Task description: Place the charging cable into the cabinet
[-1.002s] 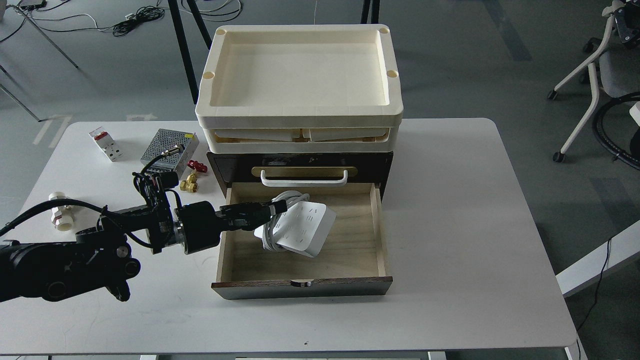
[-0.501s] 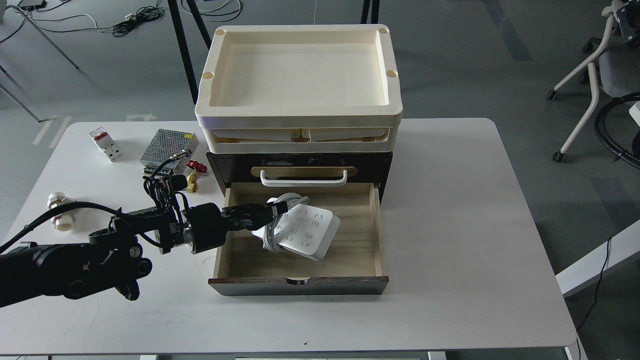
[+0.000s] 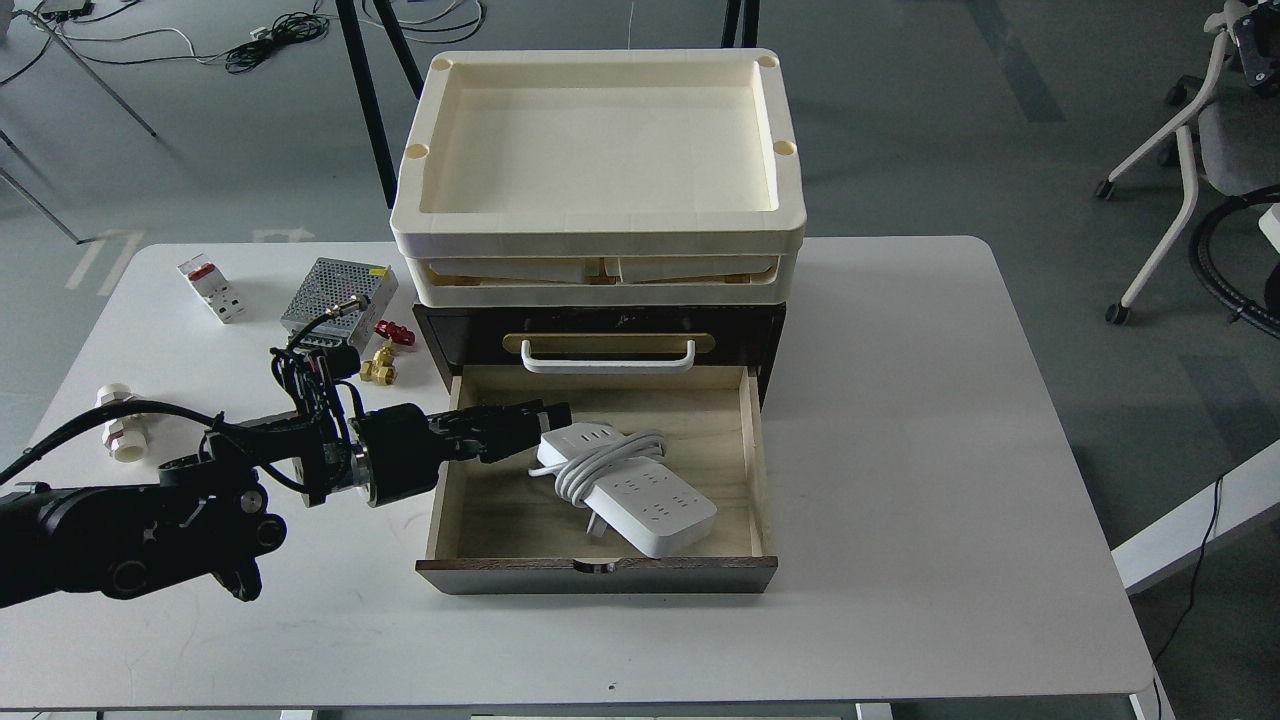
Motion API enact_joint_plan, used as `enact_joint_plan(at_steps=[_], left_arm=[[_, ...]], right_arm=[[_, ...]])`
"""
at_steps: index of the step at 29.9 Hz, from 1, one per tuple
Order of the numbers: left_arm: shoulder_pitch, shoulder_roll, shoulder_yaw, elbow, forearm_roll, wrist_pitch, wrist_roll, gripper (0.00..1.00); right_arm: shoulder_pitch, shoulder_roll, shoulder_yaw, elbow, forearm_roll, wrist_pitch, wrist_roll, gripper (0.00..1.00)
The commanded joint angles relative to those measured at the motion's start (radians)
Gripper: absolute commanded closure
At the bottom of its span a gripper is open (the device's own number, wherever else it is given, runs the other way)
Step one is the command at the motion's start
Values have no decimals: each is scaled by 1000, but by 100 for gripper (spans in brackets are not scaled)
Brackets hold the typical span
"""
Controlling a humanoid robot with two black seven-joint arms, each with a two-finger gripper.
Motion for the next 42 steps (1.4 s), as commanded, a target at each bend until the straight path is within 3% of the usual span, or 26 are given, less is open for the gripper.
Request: enact_joint_plan(at_steps=[1, 9, 20, 25, 33, 38, 42], left_arm=[[-3, 71, -5, -47, -3, -59, 0, 43], [-1, 202, -81, -56, -14, -119, 0, 43], [2, 315, -492, 13, -403, -547, 0, 39], [2, 290, -678, 137, -595, -547, 0, 38], [-29, 79, -908, 523, -814, -547, 0, 38], [-58, -36, -927, 707, -957, -547, 0, 38], [-56, -67, -913, 732, -971, -547, 0, 37]], right_arm=[[-4, 0, 1, 0, 0, 0, 0, 1], [-4, 0, 1, 2, 0, 0, 0, 1], [-4, 2, 1, 11, 0, 0, 0, 1], [8, 12, -2, 12, 0, 0, -3, 1], [56, 47, -18, 17, -3, 0, -69, 1], [62, 109, -5, 11, -2, 0, -61, 1], [60, 113, -2, 11, -3, 0, -58, 1]])
